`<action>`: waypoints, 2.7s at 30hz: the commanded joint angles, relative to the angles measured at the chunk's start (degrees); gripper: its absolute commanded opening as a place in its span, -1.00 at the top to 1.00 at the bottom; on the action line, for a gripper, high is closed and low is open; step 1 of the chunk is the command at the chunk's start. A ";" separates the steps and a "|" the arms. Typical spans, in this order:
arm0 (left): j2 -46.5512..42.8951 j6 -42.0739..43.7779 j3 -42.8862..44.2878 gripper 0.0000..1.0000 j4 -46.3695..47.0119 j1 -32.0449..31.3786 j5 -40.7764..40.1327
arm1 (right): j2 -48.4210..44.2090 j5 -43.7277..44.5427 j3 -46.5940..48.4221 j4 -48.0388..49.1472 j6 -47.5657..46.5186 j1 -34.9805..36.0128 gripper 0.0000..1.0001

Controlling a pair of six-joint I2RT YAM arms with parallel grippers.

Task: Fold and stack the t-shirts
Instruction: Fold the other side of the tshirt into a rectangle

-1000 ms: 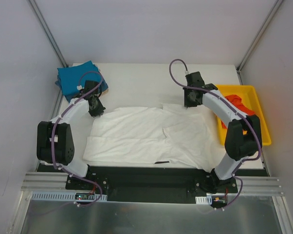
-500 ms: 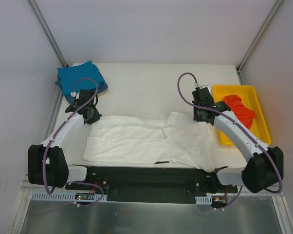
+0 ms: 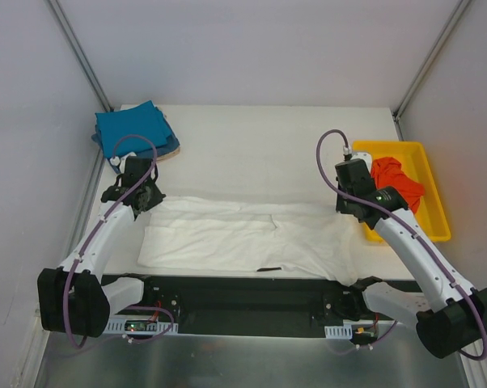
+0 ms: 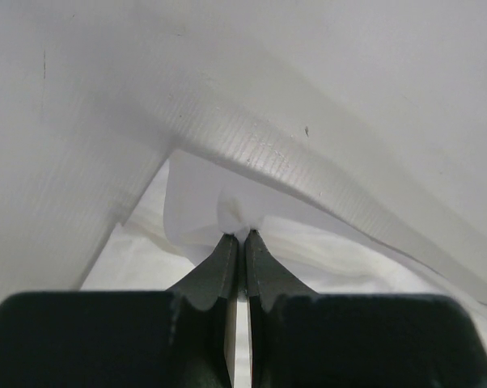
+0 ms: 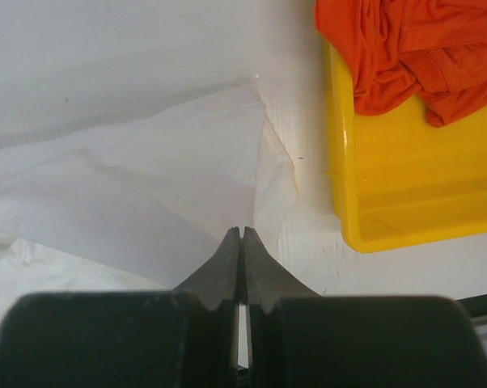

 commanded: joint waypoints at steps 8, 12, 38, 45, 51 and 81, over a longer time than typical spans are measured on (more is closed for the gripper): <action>-1.73 -1.60 -4.20 1.00 -0.17 -0.50 -1.22 | -3.99 -2.98 -4.58 -3.30 2.27 0.12 0.99; -3.49 -2.39 -6.83 1.00 -0.17 -0.50 1.25 | -6.36 -4.03 -6.43 -6.28 4.20 0.12 0.99; -22.38 -16.37 -7.99 -0.99 -13.62 -0.51 -0.61 | -8.22 -15.44 -11.19 -11.50 13.09 1.26 -0.93; -13.35 -11.36 -6.93 -0.99 -2.39 -5.24 14.60 | 4.59 -31.79 -5.66 6.35 7.29 1.17 -0.93; -0.43 -8.54 -5.26 -0.99 0.09 -8.50 14.44 | 19.46 -34.27 -0.38 12.08 5.62 1.26 -0.93; -9.72 -11.62 -9.74 -0.99 -6.85 -4.55 3.10 | 25.97 -36.46 -1.07 15.59 2.98 1.00 -0.93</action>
